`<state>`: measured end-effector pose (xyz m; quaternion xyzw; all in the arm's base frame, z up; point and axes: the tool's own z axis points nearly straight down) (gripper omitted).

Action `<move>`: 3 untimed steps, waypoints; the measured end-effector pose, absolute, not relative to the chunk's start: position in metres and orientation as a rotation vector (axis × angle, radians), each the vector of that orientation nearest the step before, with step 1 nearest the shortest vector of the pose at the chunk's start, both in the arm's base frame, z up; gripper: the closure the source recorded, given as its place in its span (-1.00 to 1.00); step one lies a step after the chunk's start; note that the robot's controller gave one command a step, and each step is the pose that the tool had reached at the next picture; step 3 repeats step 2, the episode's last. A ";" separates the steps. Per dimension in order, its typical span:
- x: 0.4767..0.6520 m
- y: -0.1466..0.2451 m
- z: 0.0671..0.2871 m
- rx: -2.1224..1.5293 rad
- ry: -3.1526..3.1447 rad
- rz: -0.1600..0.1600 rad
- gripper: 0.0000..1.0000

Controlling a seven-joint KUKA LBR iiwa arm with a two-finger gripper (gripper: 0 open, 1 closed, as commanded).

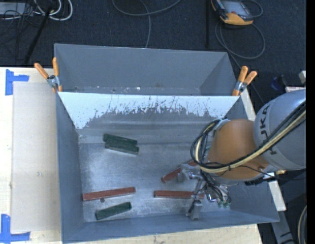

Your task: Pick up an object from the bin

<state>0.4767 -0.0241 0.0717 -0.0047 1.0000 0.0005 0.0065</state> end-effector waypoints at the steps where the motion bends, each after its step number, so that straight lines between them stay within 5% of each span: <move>1: 0.473 -0.025 0.070 -0.014 3.140 0.001 1.00; 2: 0.512 -0.012 0.245 -0.383 3.110 -0.001 1.00; 3: 0.512 -0.012 0.245 -0.383 3.110 -0.001 1.00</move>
Offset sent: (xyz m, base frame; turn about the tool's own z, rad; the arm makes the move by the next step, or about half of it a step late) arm 0.0000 0.0000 0.0000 0.0000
